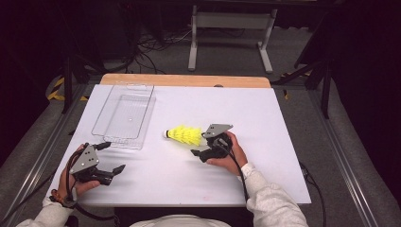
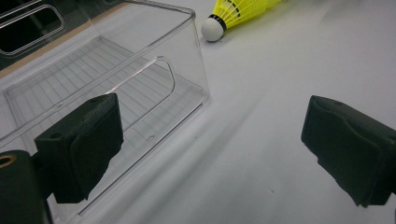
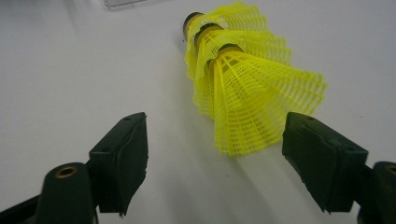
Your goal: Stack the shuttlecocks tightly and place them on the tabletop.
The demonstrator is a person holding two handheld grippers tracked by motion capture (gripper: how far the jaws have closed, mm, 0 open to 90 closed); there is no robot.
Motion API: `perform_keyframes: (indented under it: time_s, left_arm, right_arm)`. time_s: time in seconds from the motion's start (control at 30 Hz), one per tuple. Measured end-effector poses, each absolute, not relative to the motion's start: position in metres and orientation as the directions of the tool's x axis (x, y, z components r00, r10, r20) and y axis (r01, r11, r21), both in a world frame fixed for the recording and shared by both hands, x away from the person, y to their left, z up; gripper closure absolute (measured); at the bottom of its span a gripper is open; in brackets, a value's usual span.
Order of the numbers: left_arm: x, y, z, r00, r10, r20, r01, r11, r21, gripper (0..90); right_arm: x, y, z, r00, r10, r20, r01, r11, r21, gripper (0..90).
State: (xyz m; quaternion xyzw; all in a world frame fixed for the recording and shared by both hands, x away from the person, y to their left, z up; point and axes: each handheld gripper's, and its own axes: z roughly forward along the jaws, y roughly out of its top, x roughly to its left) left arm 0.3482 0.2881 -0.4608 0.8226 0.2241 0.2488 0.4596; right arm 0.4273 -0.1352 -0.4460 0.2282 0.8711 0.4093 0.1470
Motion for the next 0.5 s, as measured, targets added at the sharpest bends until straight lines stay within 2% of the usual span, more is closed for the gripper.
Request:
perform_keyframes:
  time_s: [0.1, 0.5]
  left_arm:
    - [0.348, 0.288, -0.461, 0.777, 0.596, 0.204, 0.139, -0.478, 0.867, 6.4]
    - [0.349, 0.286, -0.461, 0.778, 0.59, 0.215, 0.134, -0.491, 0.861, 6.4]
  right_arm:
    - [0.427, -0.136, -0.446, -0.85, 0.523, -0.068, 0.278, 0.555, 0.784, 19.2]
    - [0.425, -0.122, -0.452, -0.866, 0.495, -0.067, 0.271, 0.578, 0.77, 18.5]
